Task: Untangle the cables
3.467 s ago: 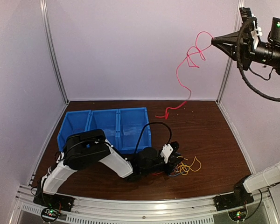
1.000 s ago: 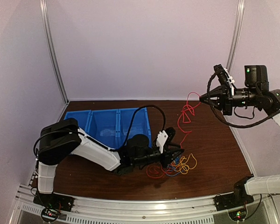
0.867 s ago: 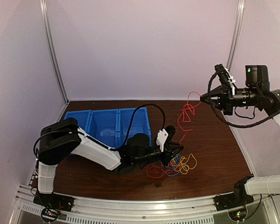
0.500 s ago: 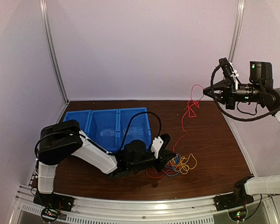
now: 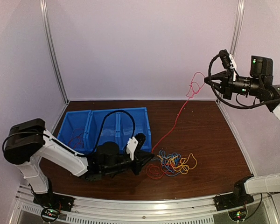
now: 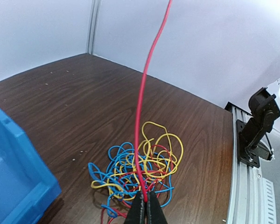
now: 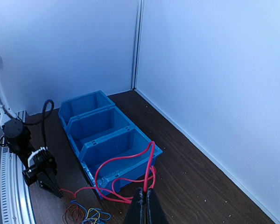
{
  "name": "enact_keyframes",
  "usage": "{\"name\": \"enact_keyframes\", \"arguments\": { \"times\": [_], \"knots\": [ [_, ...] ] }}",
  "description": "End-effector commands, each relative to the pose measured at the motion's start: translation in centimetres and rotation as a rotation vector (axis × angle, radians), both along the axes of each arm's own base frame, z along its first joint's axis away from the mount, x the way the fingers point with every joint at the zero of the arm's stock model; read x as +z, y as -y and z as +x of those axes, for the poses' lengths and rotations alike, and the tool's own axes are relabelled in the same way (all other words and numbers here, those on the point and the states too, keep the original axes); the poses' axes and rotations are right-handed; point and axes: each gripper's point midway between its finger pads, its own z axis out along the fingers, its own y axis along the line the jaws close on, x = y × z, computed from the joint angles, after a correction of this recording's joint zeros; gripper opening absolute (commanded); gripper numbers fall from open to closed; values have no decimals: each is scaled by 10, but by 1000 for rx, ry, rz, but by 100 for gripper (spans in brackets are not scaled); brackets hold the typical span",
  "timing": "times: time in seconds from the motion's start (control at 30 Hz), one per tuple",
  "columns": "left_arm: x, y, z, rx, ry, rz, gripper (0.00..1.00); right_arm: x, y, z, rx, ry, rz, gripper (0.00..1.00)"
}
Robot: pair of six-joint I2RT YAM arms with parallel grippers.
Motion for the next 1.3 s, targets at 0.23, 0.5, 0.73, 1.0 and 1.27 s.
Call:
{"name": "enact_keyframes", "arguments": {
  "times": [0.23,0.5,0.73,1.0,1.27],
  "knots": [
    [97,-122,29,394,132,80,0,-79,-34,19,97,-139,-31,0],
    [151,-197,57,670,85,114,0,-93,-131,19,307,-183,-111,0],
    [195,-260,69,855,99,97,0,-99,-239,10,471,-163,-97,0],
    [247,-304,71,1020,175,114,0,-114,-354,17,546,-178,7,0],
    [260,-323,67,1087,147,97,0,-145,-425,38,576,-168,100,0]
  ]
}}
